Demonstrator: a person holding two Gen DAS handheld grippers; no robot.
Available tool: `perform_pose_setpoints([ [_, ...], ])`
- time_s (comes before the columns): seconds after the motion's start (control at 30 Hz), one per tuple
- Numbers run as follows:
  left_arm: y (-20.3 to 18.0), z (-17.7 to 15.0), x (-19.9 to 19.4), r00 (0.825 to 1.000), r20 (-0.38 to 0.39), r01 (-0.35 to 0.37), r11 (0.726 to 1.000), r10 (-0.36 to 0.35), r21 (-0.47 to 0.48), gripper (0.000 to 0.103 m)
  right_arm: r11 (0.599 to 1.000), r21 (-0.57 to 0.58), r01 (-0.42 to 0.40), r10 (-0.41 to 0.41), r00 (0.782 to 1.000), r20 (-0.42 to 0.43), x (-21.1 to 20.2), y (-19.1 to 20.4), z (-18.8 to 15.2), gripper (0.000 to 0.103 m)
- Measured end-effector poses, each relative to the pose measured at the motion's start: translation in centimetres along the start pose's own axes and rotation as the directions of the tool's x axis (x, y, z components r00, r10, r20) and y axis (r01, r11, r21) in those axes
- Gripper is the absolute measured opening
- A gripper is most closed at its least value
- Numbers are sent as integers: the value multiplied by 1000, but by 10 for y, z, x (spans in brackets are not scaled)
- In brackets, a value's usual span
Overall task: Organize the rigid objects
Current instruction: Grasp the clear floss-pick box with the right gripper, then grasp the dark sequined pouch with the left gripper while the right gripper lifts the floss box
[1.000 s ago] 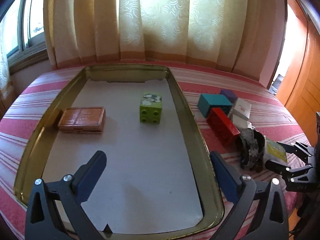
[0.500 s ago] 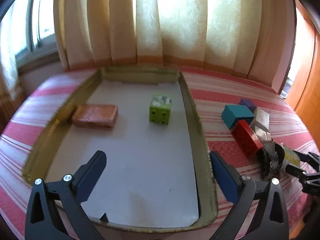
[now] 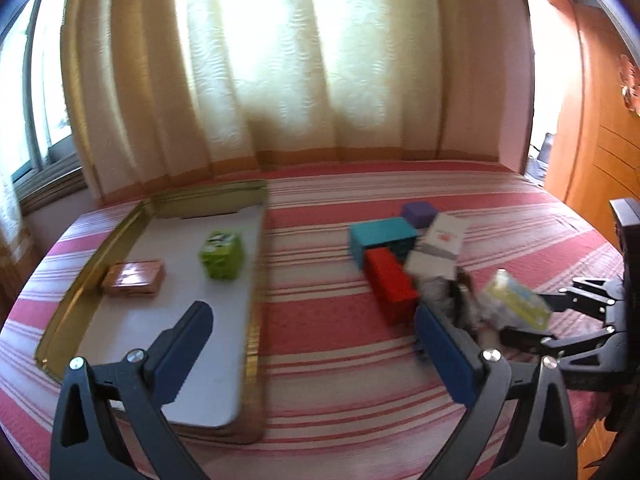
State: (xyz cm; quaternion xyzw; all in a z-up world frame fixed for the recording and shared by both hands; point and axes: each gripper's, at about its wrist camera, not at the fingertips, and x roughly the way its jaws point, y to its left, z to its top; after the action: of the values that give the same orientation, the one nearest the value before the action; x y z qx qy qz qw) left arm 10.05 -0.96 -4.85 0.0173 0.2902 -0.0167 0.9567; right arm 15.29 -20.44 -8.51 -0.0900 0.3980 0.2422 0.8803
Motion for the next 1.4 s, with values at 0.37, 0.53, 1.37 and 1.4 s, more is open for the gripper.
perform_pose_setpoints([
  [0.37,-37,0,12,996,-45,80,996,-78,26,102,995,91,42,-57,983,172,-29,-11,-8,56],
  [0.53,-47,3,20,994,-63,95,995,-94,25,102,994,104,42,-61,981,185,-32,-12,-8,56],
  [1.37,-76,2,40,972,-163,189,977,-171,101,32,991,124,52,-77,975,210,-37,-14,-11,56],
  [1.4,-78,2,39,973,-157,190,976,-172,107,30,991,125,51,-77,974,212,-38,-14,-11,56],
])
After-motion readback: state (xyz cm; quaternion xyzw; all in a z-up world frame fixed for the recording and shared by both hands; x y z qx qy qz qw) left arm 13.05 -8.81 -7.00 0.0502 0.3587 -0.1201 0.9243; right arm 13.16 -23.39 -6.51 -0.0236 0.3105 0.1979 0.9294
